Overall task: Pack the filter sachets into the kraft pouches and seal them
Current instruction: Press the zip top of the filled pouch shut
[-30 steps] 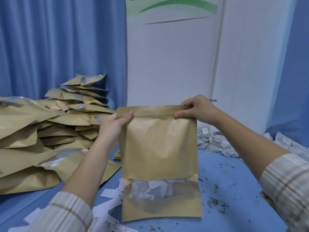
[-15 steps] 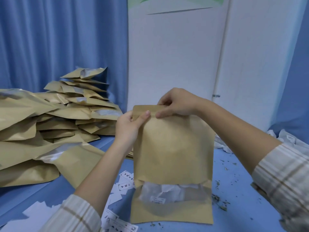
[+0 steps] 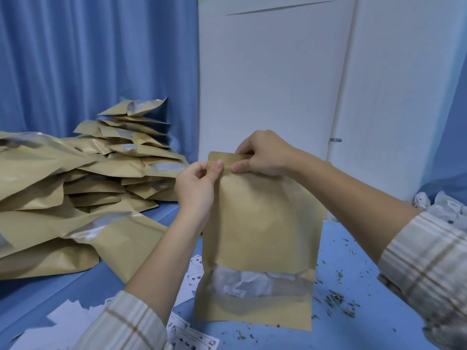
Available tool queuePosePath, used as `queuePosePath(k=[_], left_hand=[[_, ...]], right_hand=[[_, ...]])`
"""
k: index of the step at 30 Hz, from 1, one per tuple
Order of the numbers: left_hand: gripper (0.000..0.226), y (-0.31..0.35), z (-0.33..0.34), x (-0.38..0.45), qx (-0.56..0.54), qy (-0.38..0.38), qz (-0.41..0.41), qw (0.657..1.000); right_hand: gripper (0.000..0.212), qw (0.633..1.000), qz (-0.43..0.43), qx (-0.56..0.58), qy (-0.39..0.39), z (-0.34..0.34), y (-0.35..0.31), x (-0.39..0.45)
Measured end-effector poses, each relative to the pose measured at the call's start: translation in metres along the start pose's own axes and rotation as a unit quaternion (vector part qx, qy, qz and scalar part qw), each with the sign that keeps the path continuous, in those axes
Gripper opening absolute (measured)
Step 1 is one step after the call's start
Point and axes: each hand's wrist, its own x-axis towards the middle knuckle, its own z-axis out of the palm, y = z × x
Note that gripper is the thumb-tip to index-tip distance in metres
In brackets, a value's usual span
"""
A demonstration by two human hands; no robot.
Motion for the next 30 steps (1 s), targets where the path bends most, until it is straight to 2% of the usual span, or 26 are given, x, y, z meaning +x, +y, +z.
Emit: queuePosePath(k=[4, 9, 11, 13, 15, 18, 22, 25, 30], left_hand=[[0.016, 0.001, 0.004, -0.002, 0.001, -0.002, 0.007, 1.0], [0.028, 0.002, 0.003, -0.003, -0.017, -0.026, -0.004, 1.0], [0.031, 0.004, 0.004, -0.005, -0.056, -0.036, -0.023, 0.997], [0.037, 0.006, 0.006, -0.007, -0.089, -0.051, -0.05, 0.993], [0.034, 0.006, 0.007, -0.008, -0.064, -0.074, -0.032, 0.995], [0.027, 0.001, 0.006, -0.009, -0.004, -0.094, 0.008, 0.996], [0.042, -0.004, 0.002, -0.006, 0.039, -0.05, 0.04, 0.997], [0.041, -0.005, 0.003, -0.005, 0.066, -0.053, 0.064, 0.994], [0.047, -0.005, -0.003, -0.006, 0.07, -0.055, 0.089, 0.992]], right_hand=[[0.013, 1.0, 0.001, 0.031, -0.002, -0.003, -0.005, 0.002], [0.018, 1.0, -0.009, 0.007, -0.013, 0.001, -0.008, -0.001], [0.018, 1.0, -0.007, 0.001, -0.013, 0.001, -0.009, 0.0], [0.029, 1.0, -0.015, -0.018, 0.002, 0.002, -0.012, 0.001], [0.034, 0.999, -0.024, -0.024, 0.018, 0.005, -0.015, 0.0], [0.013, 1.0, -0.018, 0.007, 0.003, 0.002, -0.012, -0.002], [0.022, 0.999, 0.002, -0.043, -0.022, -0.008, 0.0, -0.005], [0.023, 0.999, -0.011, -0.039, 0.01, -0.008, 0.003, -0.009], [0.021, 1.0, -0.005, -0.009, 0.0, -0.016, 0.011, -0.017]])
